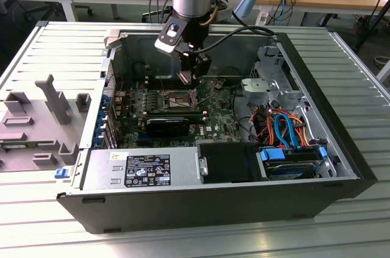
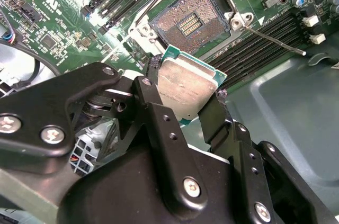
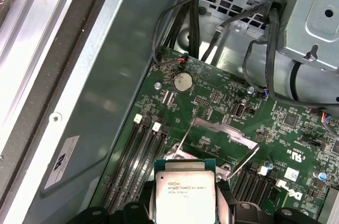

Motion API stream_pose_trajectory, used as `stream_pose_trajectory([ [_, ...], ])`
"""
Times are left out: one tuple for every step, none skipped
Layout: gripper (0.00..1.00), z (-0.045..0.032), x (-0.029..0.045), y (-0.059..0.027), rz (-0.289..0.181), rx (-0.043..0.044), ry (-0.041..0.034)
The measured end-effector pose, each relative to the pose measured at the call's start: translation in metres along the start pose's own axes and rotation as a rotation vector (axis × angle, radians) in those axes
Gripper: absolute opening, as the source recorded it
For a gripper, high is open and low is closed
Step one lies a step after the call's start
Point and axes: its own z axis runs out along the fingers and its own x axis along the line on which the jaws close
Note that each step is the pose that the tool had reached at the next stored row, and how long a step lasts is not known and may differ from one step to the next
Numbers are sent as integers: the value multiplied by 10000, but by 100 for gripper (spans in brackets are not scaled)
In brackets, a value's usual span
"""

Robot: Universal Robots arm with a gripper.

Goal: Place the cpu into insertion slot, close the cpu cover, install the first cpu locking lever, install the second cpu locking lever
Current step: 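Place the cpu into insertion slot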

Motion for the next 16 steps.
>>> stream_pose_trajectory([
  [55,0,0,0,10,0,0],
  [55,0,0,0,17,0,-1],
  [55,0,0,0,26,0,-1],
  [55,0,0,0,34,0,-1],
  [55,1,0,0,44,0,-2],
  [55,1,0,0,58,-1,-2],
  [55,1,0,0,65,-1,-2],
  [55,1,0,0,74,0,-3],
  [55,1,0,0,96,0,-4],
  [55,1,0,0,117,0,-5],
  [55,2,0,0,127,0,-5],
  [55,2,0,0,139,-1,-5],
  [55,2,0,0,150,0,-6],
  [55,2,0,0,162,-1,-6],
  [55,3,0,0,181,-1,-7],
  [55,3,0,0,190,-1,-7],
])
